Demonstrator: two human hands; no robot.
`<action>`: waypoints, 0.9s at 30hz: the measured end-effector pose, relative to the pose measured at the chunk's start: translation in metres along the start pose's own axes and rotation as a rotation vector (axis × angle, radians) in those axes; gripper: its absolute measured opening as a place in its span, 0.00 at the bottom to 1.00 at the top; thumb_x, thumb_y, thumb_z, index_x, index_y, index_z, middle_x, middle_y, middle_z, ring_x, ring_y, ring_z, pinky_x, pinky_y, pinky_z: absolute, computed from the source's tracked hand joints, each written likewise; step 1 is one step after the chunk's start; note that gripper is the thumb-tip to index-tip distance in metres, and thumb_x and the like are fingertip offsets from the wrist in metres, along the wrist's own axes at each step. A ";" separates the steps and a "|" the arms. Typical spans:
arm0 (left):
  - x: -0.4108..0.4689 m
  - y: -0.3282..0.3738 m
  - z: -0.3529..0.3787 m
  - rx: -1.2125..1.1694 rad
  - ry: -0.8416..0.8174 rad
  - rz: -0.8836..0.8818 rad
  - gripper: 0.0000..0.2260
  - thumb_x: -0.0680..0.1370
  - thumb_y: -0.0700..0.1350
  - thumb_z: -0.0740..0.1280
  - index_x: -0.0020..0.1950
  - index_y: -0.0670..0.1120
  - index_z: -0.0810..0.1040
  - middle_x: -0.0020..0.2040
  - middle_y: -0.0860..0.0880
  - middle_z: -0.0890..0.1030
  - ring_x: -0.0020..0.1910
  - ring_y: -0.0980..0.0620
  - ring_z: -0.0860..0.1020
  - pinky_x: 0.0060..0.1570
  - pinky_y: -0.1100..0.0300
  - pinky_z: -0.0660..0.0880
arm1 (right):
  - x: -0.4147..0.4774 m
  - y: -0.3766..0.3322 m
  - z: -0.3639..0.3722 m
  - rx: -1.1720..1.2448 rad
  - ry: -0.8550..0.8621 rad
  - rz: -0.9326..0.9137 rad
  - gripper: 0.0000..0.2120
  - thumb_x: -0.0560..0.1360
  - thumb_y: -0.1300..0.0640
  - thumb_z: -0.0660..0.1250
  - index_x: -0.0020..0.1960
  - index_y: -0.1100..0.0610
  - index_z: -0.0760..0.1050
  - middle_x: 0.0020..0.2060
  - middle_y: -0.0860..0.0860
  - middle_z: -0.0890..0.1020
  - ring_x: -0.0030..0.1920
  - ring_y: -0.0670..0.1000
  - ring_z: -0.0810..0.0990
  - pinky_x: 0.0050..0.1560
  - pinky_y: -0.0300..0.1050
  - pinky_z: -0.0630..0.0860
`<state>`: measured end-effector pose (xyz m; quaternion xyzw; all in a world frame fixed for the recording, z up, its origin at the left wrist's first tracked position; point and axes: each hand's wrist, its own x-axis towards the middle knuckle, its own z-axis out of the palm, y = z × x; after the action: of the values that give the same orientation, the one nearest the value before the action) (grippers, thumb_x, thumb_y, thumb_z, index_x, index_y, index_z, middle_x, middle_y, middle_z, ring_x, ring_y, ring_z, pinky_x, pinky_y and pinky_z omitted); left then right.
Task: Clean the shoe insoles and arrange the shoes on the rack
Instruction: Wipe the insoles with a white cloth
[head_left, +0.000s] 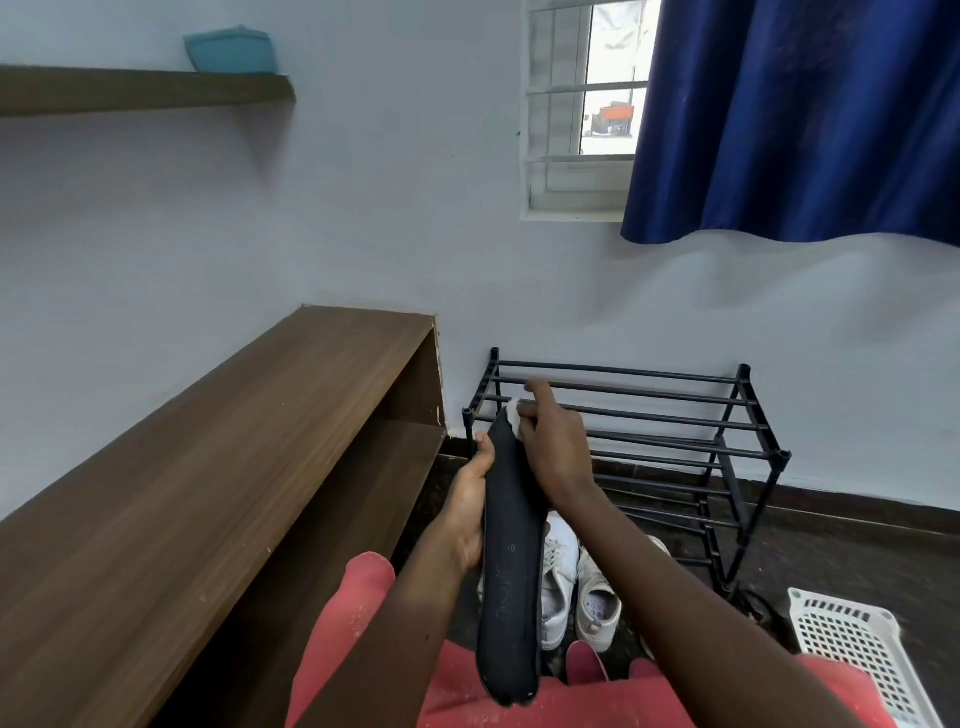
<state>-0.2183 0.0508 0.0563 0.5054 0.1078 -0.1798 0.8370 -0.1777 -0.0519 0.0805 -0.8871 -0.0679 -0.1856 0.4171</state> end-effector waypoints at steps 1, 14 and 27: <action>0.000 0.001 -0.001 -0.010 0.021 0.008 0.29 0.78 0.64 0.52 0.58 0.42 0.80 0.50 0.39 0.83 0.45 0.44 0.83 0.45 0.52 0.79 | -0.006 0.001 0.001 -0.003 -0.013 -0.010 0.18 0.76 0.66 0.60 0.65 0.58 0.69 0.51 0.58 0.83 0.53 0.58 0.80 0.49 0.45 0.74; 0.009 0.002 -0.012 -0.045 0.068 -0.006 0.33 0.76 0.68 0.53 0.54 0.40 0.82 0.51 0.37 0.83 0.52 0.42 0.81 0.54 0.49 0.77 | -0.048 -0.005 0.014 -0.060 -0.008 -0.215 0.17 0.76 0.64 0.62 0.65 0.61 0.71 0.41 0.61 0.83 0.40 0.61 0.82 0.38 0.47 0.75; 0.003 0.010 -0.007 -0.002 -0.009 0.046 0.31 0.77 0.66 0.52 0.60 0.42 0.79 0.55 0.39 0.82 0.55 0.43 0.80 0.59 0.48 0.74 | 0.004 0.006 0.002 -0.017 0.023 -0.014 0.15 0.76 0.67 0.59 0.62 0.60 0.70 0.48 0.62 0.82 0.49 0.62 0.80 0.45 0.53 0.78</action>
<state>-0.2117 0.0608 0.0604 0.5063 0.0925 -0.1628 0.8418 -0.1720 -0.0545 0.0772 -0.8881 -0.0680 -0.1992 0.4088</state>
